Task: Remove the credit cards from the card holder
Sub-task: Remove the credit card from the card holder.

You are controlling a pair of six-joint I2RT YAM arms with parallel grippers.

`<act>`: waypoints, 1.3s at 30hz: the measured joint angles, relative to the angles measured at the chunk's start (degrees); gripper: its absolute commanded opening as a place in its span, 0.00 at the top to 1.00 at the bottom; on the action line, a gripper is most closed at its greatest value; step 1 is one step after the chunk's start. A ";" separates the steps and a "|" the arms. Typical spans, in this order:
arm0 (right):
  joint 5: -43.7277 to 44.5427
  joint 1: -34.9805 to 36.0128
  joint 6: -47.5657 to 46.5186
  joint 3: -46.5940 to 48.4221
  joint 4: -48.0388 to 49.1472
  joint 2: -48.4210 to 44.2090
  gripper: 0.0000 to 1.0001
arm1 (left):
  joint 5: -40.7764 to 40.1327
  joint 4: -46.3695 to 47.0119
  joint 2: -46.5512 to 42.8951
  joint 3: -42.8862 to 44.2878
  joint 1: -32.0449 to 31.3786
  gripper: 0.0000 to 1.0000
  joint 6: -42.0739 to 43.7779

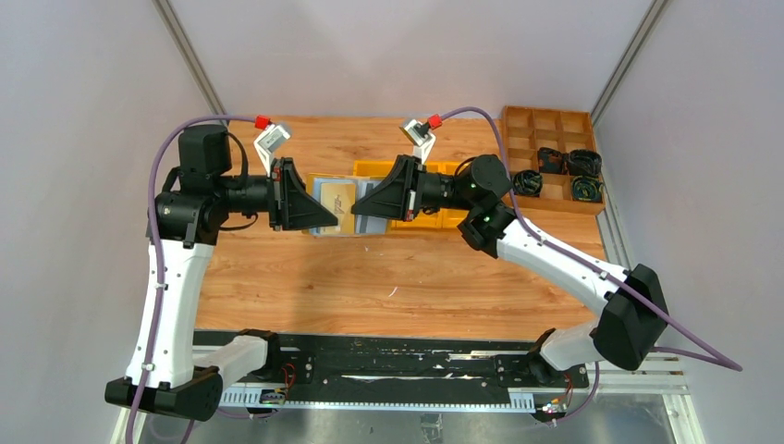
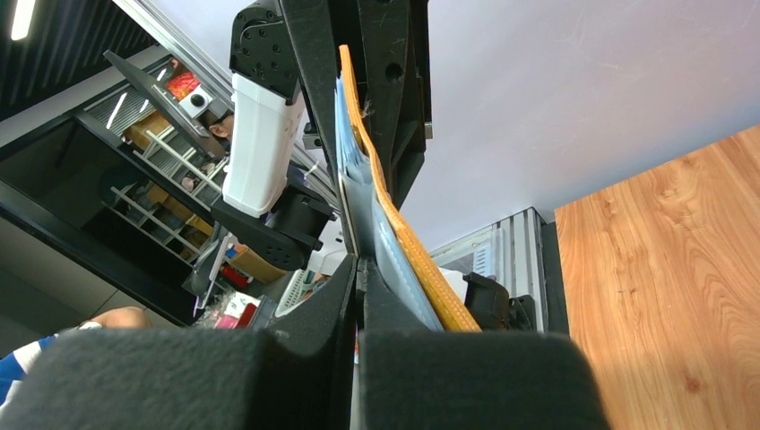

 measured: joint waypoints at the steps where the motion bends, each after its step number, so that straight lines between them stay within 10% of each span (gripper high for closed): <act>1: -0.04 0.00 -0.09 0.00 -0.07 -0.04 1.00 | -0.04 0.02 0.00 0.02 0.00 0.79 -0.09; 11: -0.02 -2.97 1.07 -3.58 -0.94 -3.06 1.00 | -0.02 0.13 0.11 0.74 -0.11 0.78 -0.31; 16: 0.04 -3.17 1.05 -4.61 -1.20 -4.37 1.00 | -0.07 0.07 0.15 1.07 -0.11 0.95 -0.46; 23: 0.31 -2.86 1.14 -5.38 -1.03 -5.40 0.72 | -0.31 0.09 0.24 1.25 -0.11 1.00 -0.81; 29: 0.37 -2.19 4.74 -5.38 5.25 -3.19 0.66 | -0.33 0.11 0.28 1.79 -0.11 1.00 -0.94; 39: 0.39 -2.12 9.20 -5.60 11.87 -1.57 1.00 | -0.42 0.07 0.46 1.88 -0.11 1.00 -1.18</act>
